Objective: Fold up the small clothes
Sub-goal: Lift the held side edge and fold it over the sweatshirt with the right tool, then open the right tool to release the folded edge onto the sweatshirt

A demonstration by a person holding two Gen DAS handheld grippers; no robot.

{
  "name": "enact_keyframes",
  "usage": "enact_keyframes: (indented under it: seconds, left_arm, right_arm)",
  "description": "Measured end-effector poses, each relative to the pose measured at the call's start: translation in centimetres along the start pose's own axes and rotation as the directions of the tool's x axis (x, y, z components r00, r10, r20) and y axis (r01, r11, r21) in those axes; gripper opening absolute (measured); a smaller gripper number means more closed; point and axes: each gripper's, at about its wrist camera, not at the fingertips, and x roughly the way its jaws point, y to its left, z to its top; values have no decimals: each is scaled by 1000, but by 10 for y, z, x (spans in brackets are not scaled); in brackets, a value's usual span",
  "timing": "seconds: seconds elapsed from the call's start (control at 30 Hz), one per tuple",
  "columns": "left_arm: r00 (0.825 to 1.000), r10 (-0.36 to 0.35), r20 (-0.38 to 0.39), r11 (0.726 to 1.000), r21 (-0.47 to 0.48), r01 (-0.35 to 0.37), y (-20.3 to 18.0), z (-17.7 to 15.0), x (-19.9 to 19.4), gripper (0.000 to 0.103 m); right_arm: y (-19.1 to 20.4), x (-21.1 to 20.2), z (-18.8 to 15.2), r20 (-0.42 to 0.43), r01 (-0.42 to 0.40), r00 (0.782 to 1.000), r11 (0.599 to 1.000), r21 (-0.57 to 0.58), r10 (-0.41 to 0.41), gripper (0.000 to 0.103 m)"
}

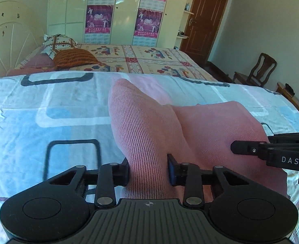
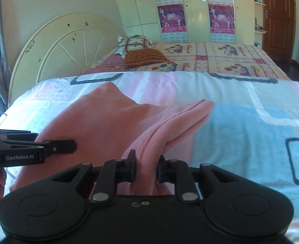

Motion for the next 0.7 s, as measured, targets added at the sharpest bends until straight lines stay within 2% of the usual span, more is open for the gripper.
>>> enact_keyframes:
  seconds: [0.17,0.37,0.53,0.67,0.7]
  left_arm:
    - [999,46,9,998,-30,-46,73,-8,-30,34]
    - [996,90,-2,991,-97,-90,154,-37,-49,34]
    - [998,56,-43,979,-191,-63,199,-76,-39,36]
    - [998,62,-29,970,-235,-67,213,-101,-29,57]
    - [999,47,-27,965,-256,-53,219,-105,-24,57]
  right_arm:
    - [61,25,10,5,-52,999,998,-26,52,18]
    - [127,65,7,-21,-118,993,992,-40,118,18]
    - [153,90,-12,-80,-135,988,990,-31,132,18]
    - [140,101,-33,-135,-99,986,995,13,100,18]
    - [141,104,-41,-145,-87,985,996,17,89,18]
